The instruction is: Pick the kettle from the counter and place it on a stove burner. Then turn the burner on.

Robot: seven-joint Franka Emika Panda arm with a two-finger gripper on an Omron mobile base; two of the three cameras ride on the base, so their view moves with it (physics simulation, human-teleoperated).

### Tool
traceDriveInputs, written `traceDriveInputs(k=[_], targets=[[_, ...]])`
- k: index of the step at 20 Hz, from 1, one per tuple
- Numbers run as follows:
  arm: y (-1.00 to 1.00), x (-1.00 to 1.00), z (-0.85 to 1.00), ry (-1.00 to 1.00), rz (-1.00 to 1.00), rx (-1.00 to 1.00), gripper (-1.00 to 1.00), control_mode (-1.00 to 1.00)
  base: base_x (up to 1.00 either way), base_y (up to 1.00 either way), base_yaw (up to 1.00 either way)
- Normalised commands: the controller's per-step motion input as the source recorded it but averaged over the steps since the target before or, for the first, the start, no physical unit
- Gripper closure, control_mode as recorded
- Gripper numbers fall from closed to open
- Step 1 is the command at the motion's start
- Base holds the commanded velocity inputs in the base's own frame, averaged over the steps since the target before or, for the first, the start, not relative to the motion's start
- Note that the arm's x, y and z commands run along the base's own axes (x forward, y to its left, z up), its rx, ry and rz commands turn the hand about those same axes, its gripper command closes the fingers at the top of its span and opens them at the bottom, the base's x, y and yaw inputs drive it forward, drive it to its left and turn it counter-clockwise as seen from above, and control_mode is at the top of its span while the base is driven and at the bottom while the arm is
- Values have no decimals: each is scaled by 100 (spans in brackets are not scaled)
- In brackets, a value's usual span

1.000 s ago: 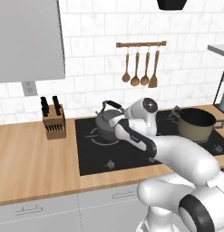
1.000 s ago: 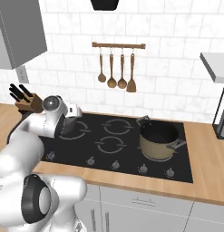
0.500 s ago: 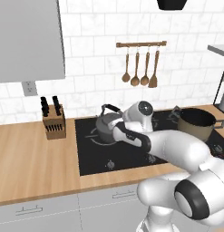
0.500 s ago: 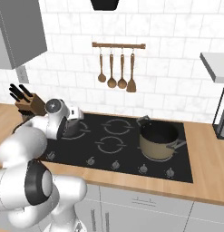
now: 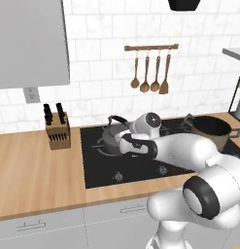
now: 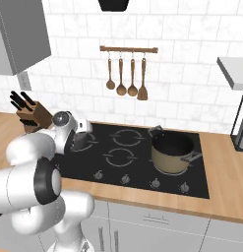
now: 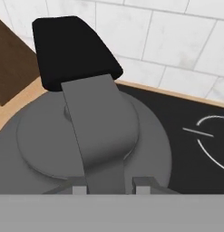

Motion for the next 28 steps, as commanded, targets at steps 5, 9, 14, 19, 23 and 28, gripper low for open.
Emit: traceDriveInputs(k=[5, 9, 14, 19, 23, 28], targets=[[0, 22, -13, 0, 0, 0, 100, -100, 0, 0, 0], [0, 23, -12, 0, 0, 0, 100, -100, 0, 0, 0], [0, 26, -13, 0, -1, 0, 100, -100, 0, 0, 0], [5, 27, -13, 0, -3, 0, 100, -100, 0, 0, 0], [10, 26, -10, 0, -5, 0, 100, -100, 0, 0, 0], [14, 20, -8, 0, -5, 0, 100, -100, 0, 0, 0]])
